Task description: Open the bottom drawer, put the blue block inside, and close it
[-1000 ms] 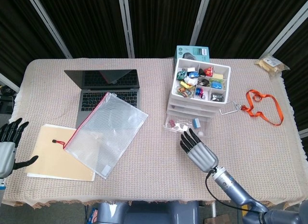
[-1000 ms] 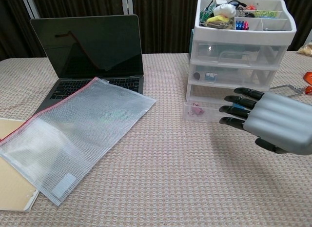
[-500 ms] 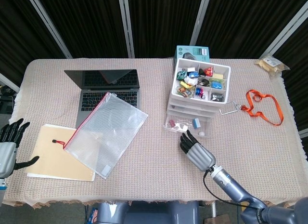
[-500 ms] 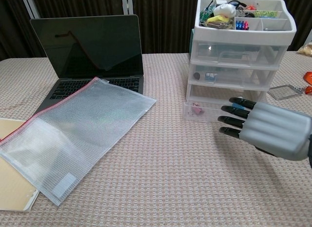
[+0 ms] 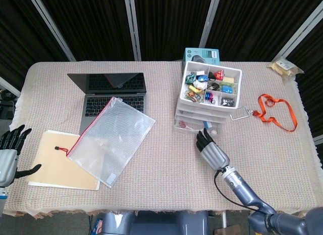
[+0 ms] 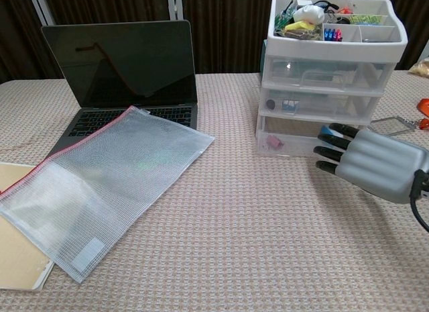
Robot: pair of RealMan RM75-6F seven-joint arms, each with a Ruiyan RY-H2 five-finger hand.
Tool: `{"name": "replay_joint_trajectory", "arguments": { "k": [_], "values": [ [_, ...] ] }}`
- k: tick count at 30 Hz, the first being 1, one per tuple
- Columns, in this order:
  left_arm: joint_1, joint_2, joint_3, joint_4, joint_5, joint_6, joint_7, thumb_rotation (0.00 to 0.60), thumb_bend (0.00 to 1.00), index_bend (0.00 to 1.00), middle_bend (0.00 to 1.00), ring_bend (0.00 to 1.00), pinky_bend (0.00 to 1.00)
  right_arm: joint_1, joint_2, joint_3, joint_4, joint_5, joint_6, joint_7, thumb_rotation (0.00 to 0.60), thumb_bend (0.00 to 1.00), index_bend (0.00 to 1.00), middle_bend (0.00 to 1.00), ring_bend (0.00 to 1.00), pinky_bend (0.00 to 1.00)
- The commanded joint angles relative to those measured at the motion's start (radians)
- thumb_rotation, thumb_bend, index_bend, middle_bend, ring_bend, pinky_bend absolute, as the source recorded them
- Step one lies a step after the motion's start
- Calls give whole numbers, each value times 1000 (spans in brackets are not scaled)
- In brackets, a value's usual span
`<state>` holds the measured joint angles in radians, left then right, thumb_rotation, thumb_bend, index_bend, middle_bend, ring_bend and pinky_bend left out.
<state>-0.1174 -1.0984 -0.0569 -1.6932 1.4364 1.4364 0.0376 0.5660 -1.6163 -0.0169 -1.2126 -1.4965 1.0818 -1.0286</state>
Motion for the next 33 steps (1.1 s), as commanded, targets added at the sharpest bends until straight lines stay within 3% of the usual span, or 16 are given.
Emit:
{"name": "replay_joint_trajectory", "arguments": {
  "k": [1,20,26,33],
  "values": [
    [0,0,0,0,0,1,0,600,153,85,0,0,0,0,-9,14,14,14,-2,-10,600,361,178,75,0,57],
    [-1,0,-2,-1,-5,-2,0,600,153,86,0,0,0,17,-94,115,120,180,-43,-71,600,360,178,76,0,58],
    [-1,1,-1,-2,-4,-3,1,600,152,86,0,0,0,11,-88,110,101,187,-27,-72,600,360,178,75,0,57],
    [0,0,-1,-1,-3,-1,2,600,154,89,0,0,0,-10,-38,80,7,152,20,-60,600,360,178,76,0,58]
  ]
}}
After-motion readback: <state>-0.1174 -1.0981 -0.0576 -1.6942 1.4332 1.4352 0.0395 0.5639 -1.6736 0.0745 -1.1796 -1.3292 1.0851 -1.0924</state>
